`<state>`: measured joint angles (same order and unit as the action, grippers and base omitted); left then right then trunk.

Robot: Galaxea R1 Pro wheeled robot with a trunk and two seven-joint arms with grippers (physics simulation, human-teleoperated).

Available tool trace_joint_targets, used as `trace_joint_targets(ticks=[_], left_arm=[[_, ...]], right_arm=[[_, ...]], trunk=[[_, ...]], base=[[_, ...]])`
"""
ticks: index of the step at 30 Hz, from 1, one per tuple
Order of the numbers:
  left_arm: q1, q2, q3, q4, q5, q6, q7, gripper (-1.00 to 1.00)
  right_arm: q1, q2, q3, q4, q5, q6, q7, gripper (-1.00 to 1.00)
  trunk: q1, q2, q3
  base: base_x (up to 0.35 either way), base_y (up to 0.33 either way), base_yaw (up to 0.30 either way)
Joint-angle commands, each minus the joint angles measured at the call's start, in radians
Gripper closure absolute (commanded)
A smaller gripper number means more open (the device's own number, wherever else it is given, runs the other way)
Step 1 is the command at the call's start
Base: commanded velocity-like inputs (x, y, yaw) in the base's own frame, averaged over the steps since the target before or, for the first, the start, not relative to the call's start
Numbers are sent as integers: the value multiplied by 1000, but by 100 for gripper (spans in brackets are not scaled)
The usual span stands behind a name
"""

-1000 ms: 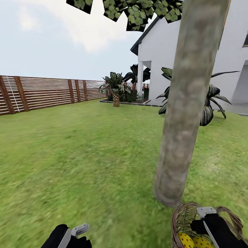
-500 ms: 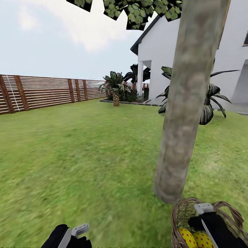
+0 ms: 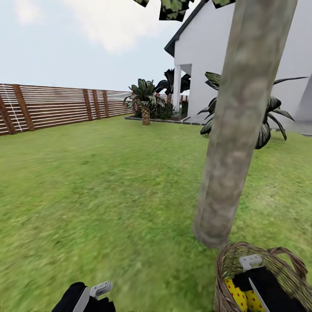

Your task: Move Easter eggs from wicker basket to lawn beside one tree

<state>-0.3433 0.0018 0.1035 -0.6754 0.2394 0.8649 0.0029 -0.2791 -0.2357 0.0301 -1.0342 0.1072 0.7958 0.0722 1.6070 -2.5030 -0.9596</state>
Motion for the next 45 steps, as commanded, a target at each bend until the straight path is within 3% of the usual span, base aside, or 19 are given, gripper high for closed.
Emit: trace_joint_targets(ticks=[1, 32, 45], left_arm=[[0, 0, 2, -1, 3, 5, 0, -100], [0, -2, 0, -1, 3, 5, 0, -100], [0, -2, 2, -1, 6, 5, 0, -100]], right_arm=[[0, -1, 3, -1, 11, 5, 8, -100], [0, -2, 3, -3, 11, 5, 7, -100], [0, 1, 4, -4, 11, 5, 8, -100]], trunk=[[0, -1, -5], [14, -8, -125], [14, -8, -125]], base=[[0, 0, 0], [0, 0, 0], [122, 0, 0]])
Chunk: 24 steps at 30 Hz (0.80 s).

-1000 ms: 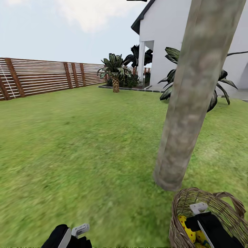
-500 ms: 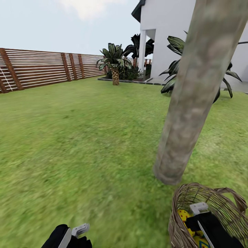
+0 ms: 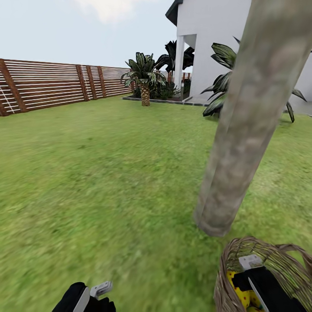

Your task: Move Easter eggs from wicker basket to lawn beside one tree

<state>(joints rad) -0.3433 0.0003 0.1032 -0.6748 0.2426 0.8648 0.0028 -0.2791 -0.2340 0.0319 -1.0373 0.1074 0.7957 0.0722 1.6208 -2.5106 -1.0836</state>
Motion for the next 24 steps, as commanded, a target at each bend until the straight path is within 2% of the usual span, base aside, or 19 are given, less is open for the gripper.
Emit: trace_joint_targets(ticks=[1, 11, 24], left_arm=[[0, 0, 2, -1, 3, 5, 0, -100], [0, -2, 1, -2, 3, 4, 0, -100], [0, 0, 1, -2, 3, 5, 0, -100]], right_arm=[[0, -1, 2, -1, 11, 5, 8, -100], [0, -1, 2, -1, 11, 5, 8, -100], [-1, -1, 2, -1, 11, 5, 8, -100]], trunk=[[0, 0, -1], [0, 0, -1], [6, -3, -51]], base=[[295, 0, 0], [52, 0, 0], [0, 0, 0]])
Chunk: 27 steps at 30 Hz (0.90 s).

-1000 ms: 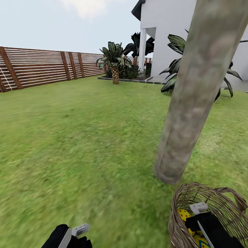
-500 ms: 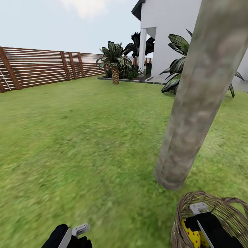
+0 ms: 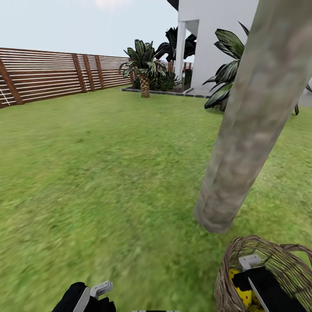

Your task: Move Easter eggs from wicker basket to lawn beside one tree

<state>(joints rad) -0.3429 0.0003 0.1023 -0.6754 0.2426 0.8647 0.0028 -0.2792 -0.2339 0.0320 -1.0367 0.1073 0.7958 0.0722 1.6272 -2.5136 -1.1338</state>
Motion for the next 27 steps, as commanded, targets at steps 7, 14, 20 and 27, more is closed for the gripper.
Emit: trace_joint_targets(ticks=[7, 14, 20, 27], left_arm=[[-1, -2, 2, -1, 3, 5, 0, -100], [-1, -2, 2, -1, 3, 5, 0, -100], [0, -2, 2, -1, 3, 5, 0, -100], [0, -2, 2, 0, 1, 4, 0, -100]], right_arm=[[0, -1, 0, -2, 11, 3, 8, -100], [0, -1, 0, -16, 10, -34, 8, -100], [0, 0, 5, -17, 10, -36, 8, -100], [0, 1, 47, -17, 11, -36, 8, -100]], trunk=[[3, -2, -28], [6, -4, -55], [9, -5, -78], [12, -7, -105]], base=[[0, 0, 0], [0, 0, 0], [0, 0, 0], [0, 0, 0]])
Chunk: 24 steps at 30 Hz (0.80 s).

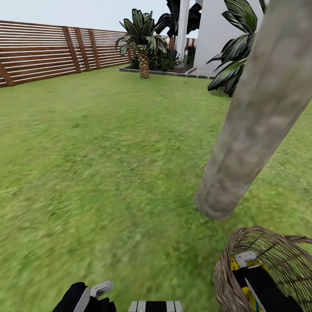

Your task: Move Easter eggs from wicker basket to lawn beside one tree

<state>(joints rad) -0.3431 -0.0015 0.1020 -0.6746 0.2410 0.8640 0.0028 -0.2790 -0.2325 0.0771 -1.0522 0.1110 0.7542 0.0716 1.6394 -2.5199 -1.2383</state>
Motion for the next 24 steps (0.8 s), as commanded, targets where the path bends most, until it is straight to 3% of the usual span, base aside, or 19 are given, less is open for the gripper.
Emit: trace_joint_targets(ticks=[1, 3, 24], left_arm=[[0, 0, 2, -1, 3, 5, 0, -100], [0, -1, 2, 0, 3, 4, 0, -100], [0, -1, 2, 1, 5, -30, 0, -100]], right_arm=[[0, 0, 10, -2, 7, 3, 8, -100], [-1, 0, 28, -2, 7, -6, 7, -100], [-1, -1, 27, -20, 7, -29, 3, -100]], trunk=[[0, -1, -5], [1, -1, -13], [10, -6, -90]], base=[[0, 0, 0], [0, 0, 0], [0, 0, 0]])
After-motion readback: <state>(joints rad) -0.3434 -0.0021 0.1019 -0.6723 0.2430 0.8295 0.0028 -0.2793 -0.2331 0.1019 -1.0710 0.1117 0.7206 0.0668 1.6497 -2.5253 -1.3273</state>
